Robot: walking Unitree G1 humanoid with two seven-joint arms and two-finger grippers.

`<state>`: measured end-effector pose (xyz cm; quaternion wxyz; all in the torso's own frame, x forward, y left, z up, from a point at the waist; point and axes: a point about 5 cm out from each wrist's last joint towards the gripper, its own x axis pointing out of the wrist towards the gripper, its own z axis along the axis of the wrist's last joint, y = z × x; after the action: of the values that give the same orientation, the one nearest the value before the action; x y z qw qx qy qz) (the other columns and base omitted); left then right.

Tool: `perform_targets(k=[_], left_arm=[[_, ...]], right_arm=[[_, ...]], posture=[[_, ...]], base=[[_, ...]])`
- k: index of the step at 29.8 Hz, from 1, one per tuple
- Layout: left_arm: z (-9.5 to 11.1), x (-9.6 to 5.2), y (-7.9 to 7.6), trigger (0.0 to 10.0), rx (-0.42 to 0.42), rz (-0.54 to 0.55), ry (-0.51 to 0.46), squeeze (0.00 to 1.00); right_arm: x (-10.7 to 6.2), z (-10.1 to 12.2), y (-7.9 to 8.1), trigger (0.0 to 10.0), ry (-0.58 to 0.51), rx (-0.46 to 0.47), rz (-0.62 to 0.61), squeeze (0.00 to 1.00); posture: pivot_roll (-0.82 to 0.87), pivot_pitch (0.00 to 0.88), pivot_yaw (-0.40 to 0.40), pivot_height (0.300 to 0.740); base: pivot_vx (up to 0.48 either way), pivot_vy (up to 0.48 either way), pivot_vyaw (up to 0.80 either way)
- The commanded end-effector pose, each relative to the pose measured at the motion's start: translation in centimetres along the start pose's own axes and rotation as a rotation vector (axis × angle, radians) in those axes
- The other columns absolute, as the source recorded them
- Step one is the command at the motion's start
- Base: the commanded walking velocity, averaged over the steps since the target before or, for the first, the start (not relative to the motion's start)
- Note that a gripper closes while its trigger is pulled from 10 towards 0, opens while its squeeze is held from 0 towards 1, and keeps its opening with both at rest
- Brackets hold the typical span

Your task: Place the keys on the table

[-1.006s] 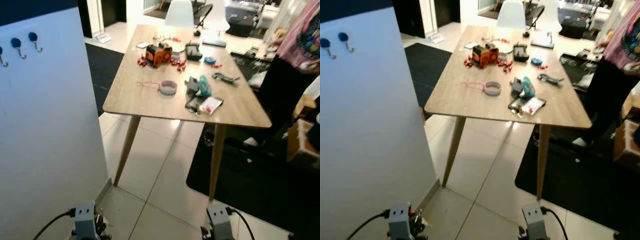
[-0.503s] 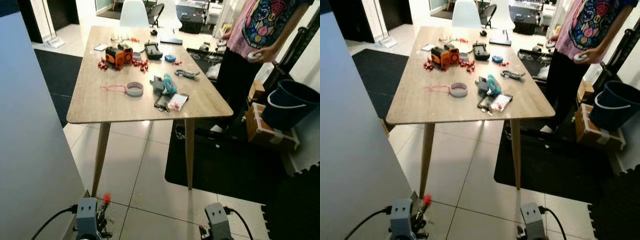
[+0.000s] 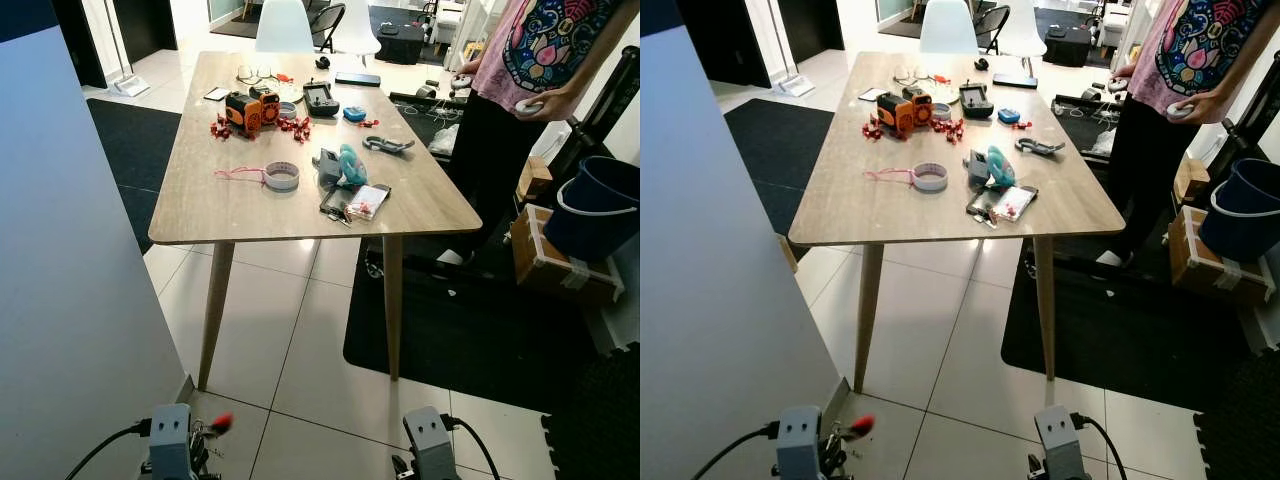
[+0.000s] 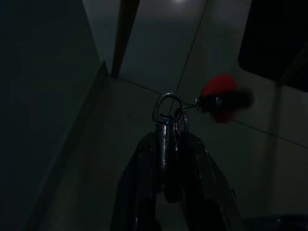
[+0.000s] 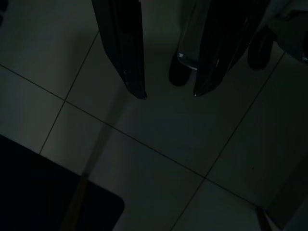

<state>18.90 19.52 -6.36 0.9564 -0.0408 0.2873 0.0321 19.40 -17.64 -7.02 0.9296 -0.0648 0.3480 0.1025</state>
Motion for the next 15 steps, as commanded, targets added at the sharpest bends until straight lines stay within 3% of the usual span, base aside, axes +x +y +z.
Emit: perform_targets(k=[1, 15], left_arm=[[0.34, -0.01, 0.41, 10.0, 0.003, 0.01, -0.021, 0.0], [0.66, -0.08, -0.17, 10.0, -0.006, 0.002, -0.057, 0.0]], right_arm=[[-0.26, -0.7, -0.18, 10.0, 0.031, -0.001, -0.004, 0.0], [-0.16, -0.47, -0.14, 10.0, 0.026, -0.009, 0.0, 0.0]], posture=[[0.05, 0.075, -0.039, 0.74], [0.05, 0.077, -0.043, 0.74]], base=[[0.319, 0.0, 0.0], [0.4, 0.0, 0.0]])
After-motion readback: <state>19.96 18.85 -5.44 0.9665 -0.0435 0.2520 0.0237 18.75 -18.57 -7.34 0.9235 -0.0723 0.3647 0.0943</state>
